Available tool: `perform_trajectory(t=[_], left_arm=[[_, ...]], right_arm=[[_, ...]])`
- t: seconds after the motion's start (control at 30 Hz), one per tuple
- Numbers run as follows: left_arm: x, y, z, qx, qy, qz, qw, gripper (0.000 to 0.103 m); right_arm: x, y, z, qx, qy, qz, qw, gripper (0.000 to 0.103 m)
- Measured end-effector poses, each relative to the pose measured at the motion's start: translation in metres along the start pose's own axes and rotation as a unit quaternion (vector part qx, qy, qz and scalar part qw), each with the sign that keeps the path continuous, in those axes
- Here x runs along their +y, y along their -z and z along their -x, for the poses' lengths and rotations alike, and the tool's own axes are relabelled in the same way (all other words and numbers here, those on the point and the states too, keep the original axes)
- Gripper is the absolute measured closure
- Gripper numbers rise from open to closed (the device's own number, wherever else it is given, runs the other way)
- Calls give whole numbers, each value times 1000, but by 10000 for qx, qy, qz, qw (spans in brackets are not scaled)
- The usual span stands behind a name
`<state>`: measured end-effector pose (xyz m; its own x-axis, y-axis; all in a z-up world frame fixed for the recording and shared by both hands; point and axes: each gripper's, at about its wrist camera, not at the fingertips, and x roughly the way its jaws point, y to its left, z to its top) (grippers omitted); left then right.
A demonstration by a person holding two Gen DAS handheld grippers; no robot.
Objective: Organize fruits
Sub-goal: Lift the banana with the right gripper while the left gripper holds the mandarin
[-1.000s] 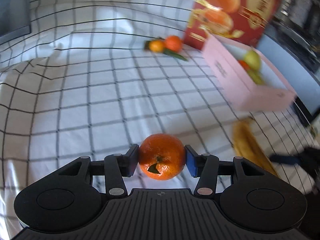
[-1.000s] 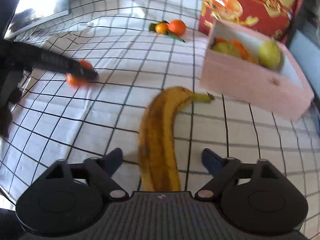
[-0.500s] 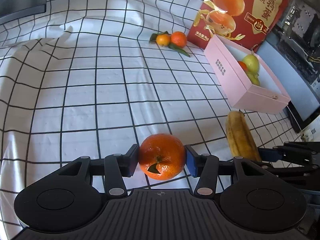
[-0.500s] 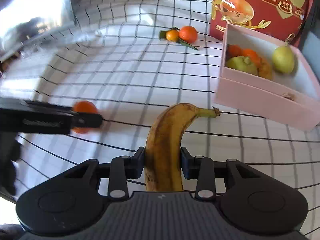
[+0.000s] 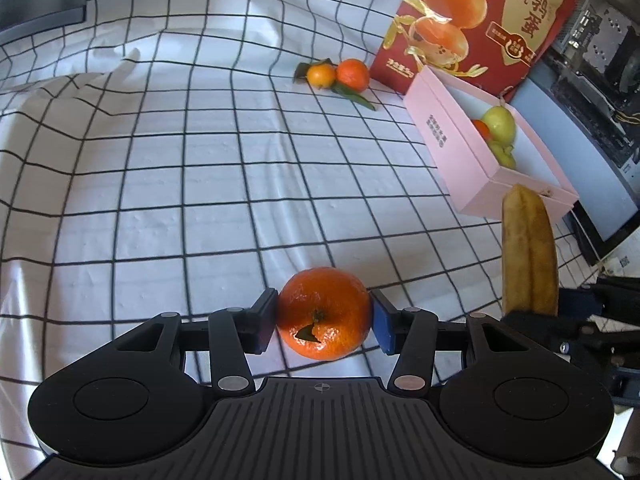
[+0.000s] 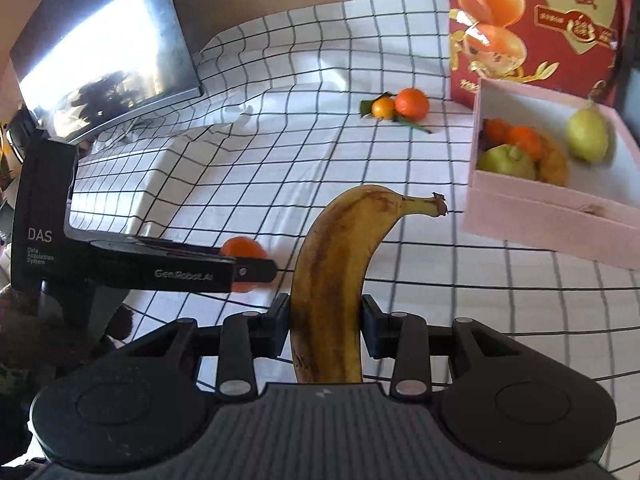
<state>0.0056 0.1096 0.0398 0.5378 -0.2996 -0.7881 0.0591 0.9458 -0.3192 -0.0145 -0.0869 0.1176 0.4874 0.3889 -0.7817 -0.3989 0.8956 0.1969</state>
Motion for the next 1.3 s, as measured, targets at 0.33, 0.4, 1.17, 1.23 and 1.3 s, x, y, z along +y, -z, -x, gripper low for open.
perform_trajectory(t=[0.33, 0.4, 1.17, 1.23, 1.3], left_arm=[[-20, 4, -6, 116, 216, -194, 9995, 49], [-21, 4, -6, 117, 222, -196, 9995, 49], [-20, 9, -5, 93, 253, -103, 9996, 49], [-20, 9, -4, 88, 252, -98, 9996, 49], [-20, 9, -4, 90, 249, -116, 9996, 49]], right_arm=[[-7, 9, 4, 122, -86, 11, 9999, 67], [-7, 13, 3, 161, -67, 57, 9998, 67], [20, 27, -24, 372, 589, 857, 9939, 57], [19, 28, -29, 446, 624, 767, 9941, 57], [16, 29, -34, 531, 619, 637, 9946, 57]])
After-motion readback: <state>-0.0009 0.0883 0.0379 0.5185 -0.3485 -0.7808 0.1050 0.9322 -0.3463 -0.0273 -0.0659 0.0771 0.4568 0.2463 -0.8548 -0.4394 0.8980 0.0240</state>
